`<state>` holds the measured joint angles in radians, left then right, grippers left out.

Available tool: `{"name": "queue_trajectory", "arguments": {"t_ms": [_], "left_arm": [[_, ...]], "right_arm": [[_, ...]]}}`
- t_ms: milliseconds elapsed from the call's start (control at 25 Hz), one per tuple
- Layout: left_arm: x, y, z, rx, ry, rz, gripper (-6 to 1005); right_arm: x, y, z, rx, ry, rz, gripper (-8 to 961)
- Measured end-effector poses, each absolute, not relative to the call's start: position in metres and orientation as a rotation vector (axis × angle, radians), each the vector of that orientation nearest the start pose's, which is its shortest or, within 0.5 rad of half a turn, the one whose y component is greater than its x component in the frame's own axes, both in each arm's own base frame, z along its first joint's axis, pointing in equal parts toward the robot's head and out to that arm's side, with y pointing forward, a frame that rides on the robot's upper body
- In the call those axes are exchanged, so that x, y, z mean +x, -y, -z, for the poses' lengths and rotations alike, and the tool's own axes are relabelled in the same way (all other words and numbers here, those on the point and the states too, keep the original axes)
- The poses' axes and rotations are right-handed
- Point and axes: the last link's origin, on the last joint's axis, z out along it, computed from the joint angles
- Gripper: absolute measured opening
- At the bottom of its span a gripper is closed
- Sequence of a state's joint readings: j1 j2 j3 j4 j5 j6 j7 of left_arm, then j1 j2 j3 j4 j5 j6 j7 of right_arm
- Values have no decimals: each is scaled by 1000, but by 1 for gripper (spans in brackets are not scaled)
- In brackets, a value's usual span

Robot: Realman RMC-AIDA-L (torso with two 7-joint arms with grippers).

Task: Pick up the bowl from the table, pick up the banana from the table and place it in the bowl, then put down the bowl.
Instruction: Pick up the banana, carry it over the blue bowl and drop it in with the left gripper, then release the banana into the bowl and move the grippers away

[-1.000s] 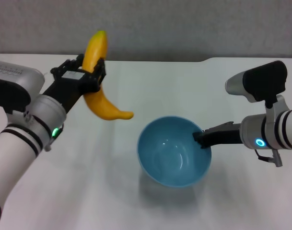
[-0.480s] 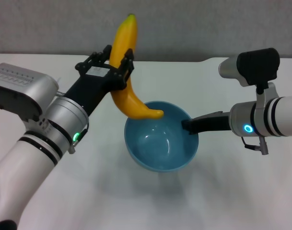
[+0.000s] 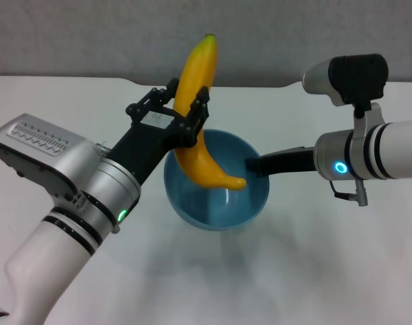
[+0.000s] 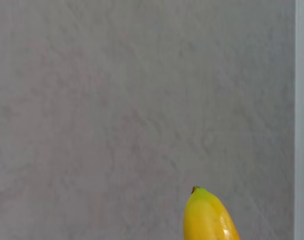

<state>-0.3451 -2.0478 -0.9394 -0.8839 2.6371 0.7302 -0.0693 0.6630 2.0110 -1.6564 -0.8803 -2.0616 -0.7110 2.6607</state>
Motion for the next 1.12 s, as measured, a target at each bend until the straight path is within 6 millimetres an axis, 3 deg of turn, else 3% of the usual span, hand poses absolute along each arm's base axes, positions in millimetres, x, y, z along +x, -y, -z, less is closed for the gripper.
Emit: {"name": "queue_trajectory", "arguments": {"t_ms": [880, 1120], "left_arm": [[-179, -348, 73, -1962, 435, 982, 664], [-181, -351, 67, -1935, 440, 997, 836]], "right_arm": [[188, -415, 61, -2329, -1194, -201, 38], [194, -413, 62, -2320, -1215, -189, 38]]}}
